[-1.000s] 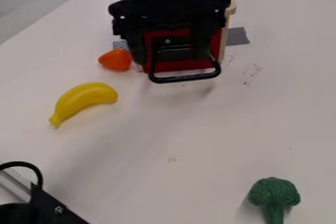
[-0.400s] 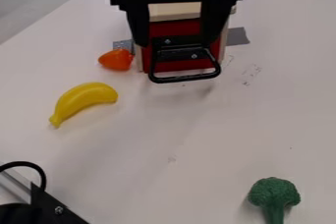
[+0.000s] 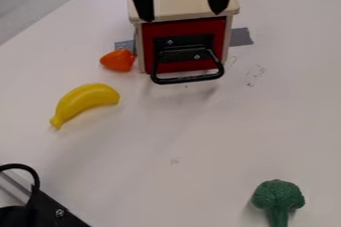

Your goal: Opened and closed the drawer

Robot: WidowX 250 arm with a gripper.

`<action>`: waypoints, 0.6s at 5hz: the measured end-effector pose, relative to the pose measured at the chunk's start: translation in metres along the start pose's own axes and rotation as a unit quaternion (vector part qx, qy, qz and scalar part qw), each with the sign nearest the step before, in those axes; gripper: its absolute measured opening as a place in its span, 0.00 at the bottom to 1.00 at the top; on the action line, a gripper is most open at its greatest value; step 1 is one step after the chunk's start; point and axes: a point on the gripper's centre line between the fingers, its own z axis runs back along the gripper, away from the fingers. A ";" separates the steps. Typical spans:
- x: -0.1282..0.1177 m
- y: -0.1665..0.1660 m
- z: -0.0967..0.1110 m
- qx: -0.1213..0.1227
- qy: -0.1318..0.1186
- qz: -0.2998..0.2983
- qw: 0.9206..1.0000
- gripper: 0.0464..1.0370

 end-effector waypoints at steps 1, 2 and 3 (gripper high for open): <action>0.001 0.000 0.000 -0.002 0.001 0.003 1.000 0.96; 0.001 0.000 0.000 -0.002 0.001 0.003 1.000 0.96; 0.001 0.001 0.000 -0.001 0.001 0.003 1.000 0.96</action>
